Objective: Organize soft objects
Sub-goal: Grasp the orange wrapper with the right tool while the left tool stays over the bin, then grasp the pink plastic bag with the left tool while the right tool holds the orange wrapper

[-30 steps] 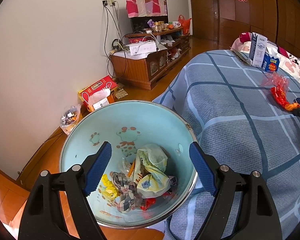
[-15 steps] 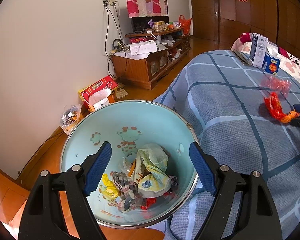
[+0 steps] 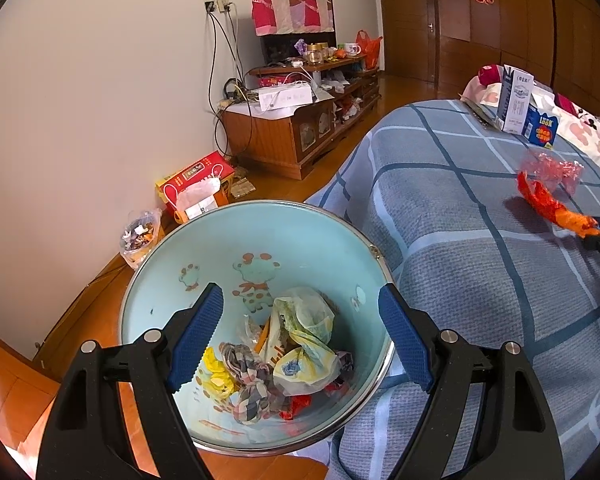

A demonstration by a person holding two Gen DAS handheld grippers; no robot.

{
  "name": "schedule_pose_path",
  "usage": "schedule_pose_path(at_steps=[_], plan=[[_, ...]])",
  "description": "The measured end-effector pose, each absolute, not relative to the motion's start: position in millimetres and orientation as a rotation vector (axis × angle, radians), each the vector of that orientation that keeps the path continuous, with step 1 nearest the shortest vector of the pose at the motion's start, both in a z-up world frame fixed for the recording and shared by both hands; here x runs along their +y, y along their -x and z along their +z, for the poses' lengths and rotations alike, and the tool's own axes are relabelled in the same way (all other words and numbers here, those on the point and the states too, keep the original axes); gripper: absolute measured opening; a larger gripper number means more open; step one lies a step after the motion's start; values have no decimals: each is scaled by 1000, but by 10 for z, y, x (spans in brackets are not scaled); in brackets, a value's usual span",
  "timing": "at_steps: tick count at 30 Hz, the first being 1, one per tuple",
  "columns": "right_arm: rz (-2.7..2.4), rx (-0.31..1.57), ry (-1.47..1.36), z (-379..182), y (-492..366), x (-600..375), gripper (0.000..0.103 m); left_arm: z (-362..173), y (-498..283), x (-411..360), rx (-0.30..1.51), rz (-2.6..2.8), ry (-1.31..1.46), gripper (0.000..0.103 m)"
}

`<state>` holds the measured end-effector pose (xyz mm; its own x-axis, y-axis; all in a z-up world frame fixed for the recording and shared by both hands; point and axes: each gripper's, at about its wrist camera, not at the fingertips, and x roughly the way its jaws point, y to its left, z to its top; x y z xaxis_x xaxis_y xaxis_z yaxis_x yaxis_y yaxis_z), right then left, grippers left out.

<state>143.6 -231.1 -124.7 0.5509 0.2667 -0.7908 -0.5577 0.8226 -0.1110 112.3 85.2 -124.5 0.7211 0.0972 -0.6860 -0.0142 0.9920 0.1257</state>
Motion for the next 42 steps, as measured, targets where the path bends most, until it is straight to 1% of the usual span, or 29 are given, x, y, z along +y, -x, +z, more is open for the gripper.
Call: schedule_pose_path(at_steps=[4,9,16,20,22,33,42], plan=[[499,810,324,-1156,-1335,-2288,26,-1208,-1131,852,756,65,-108,79],[434,722,225,-884,-1218,-2432,26,-1126,-1189,748,736,43,-106,78],[367,649,109,-597,-1138,-2788,26,-966,-1360,259,693,-42,-123,79],[357,630,66,-536,-1107,-2926,26,-900,-1460,-18,677,-83,-134,79],[264,627,99,-548,-1128,-2995,26,-891,-1517,-147,675,-97,-147,79],[-21,682,54,-879,-1589,-3653,26,-907,-1867,-743,673,-160,-215,79],[-111,706,32,-989,-1840,-3943,27,-979,-2488,-1521,680,-235,-271,79]])
